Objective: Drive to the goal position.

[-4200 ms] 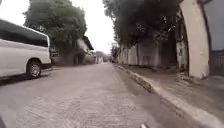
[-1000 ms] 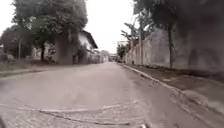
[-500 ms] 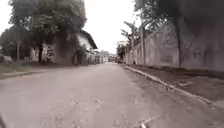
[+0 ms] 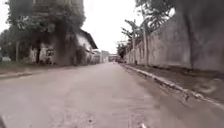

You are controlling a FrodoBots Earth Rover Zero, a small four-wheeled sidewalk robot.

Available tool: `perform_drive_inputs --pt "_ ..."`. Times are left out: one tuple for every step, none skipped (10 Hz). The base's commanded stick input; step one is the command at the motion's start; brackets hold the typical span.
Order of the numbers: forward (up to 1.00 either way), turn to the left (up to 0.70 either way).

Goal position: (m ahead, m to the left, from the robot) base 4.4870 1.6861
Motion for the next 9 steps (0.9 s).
perform_drive_inputs --pt "1.0 0.0" --pt "1.0 0.0" --pt "1.0 0.0" --pt "1.0 0.0" --pt "1.0 0.0" --pt "1.0 0.0" --pt "1.0 0.0" --pt "1.0 0.0" --pt "1.0 0.0"
